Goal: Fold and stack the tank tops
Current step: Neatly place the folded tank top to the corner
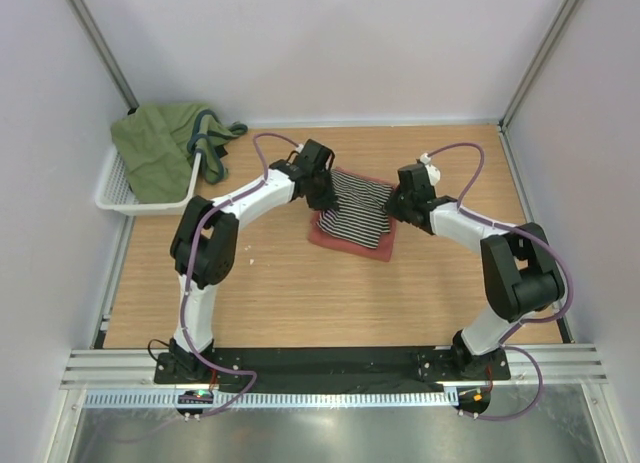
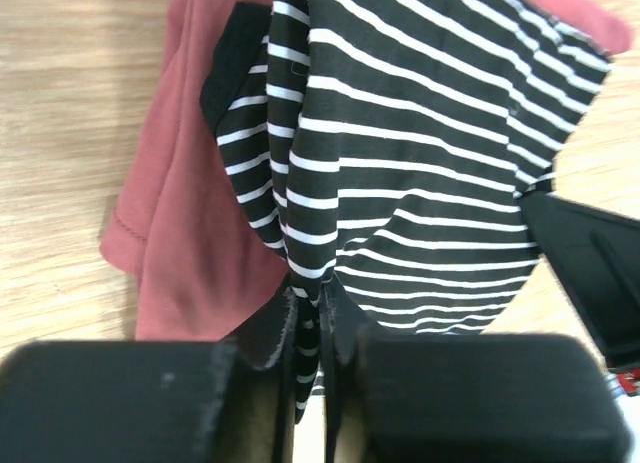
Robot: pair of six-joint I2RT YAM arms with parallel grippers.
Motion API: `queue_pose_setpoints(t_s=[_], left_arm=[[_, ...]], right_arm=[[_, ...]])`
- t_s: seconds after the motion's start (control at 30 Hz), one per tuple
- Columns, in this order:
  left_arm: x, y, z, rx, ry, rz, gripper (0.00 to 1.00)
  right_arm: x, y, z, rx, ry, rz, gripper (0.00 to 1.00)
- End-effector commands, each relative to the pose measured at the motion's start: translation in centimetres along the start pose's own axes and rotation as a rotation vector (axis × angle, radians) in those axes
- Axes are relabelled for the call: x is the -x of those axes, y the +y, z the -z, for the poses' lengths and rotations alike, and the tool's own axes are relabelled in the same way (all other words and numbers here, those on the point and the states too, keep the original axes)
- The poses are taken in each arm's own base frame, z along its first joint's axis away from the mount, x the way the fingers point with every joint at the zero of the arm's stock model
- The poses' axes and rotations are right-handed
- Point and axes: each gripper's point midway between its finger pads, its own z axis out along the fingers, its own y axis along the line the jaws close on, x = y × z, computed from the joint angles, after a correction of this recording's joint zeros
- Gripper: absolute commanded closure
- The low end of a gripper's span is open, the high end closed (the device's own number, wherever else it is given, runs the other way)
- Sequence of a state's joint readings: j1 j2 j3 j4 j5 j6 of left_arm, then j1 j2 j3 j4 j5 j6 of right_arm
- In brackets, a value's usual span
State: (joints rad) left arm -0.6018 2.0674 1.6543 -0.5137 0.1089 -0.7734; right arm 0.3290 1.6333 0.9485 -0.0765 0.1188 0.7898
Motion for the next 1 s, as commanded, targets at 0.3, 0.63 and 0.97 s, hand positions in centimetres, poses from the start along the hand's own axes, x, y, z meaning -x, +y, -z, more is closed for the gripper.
queue_pose_setpoints(t_s=[0.3,0.63,0.97], left_arm=[[2.3,3.9,3.4,0.107,-0.132,-0.006,0.32],[3.2,5.1,7.2,0.081,-0.175,0.024,0.32],[3.1,5.0,9.6,0.064,-0.204,0.02,0.34]], right_arm=[[0.8,-1.1,-1.0,-0.071,-0.041,0.027,0.77],[0.2,-1.8,-1.7,-0.101,-0.007,0.074,0.49],[0.4,-5.3,-4.1,-0.13,0.06,-0.02,0.95]])
